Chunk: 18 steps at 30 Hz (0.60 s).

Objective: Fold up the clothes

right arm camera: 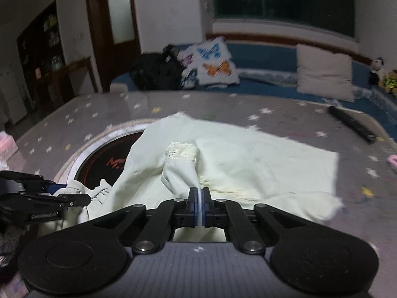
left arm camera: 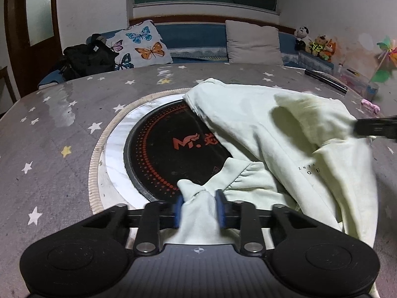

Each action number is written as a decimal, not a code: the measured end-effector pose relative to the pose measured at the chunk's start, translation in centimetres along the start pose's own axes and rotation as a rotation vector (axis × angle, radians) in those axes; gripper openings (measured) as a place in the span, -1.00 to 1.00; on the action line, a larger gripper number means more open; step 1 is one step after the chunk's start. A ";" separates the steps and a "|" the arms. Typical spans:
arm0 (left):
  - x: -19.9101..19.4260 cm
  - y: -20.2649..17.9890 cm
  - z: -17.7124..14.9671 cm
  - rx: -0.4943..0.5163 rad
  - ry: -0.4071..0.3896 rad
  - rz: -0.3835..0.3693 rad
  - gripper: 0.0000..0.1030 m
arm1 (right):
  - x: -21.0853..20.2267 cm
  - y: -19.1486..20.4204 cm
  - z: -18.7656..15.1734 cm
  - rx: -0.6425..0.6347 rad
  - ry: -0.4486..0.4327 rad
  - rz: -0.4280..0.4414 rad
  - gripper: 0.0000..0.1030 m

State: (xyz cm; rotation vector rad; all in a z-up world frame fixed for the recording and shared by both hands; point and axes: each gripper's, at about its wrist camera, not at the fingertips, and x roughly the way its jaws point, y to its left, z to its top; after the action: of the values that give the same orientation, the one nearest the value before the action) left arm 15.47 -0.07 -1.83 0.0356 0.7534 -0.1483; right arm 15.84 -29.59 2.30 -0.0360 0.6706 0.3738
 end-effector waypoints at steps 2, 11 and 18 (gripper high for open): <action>-0.1 0.0 -0.1 -0.015 -0.003 0.003 -0.66 | -2.4 -1.2 -0.9 0.033 -0.025 -0.026 -0.98; -1.7 -0.1 -0.5 -0.031 -0.033 0.033 -0.72 | -7.9 -4.5 -5.9 0.099 0.023 -0.125 -0.90; -2.6 0.1 -0.7 -0.044 -0.041 0.052 -0.73 | -4.6 -2.0 -3.2 0.016 0.001 -0.041 -0.32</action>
State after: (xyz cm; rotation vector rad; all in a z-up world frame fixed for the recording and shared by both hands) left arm 13.16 0.38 -0.54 0.0102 0.7141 -0.0823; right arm 11.29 -33.46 2.44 -0.0344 0.6731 0.3287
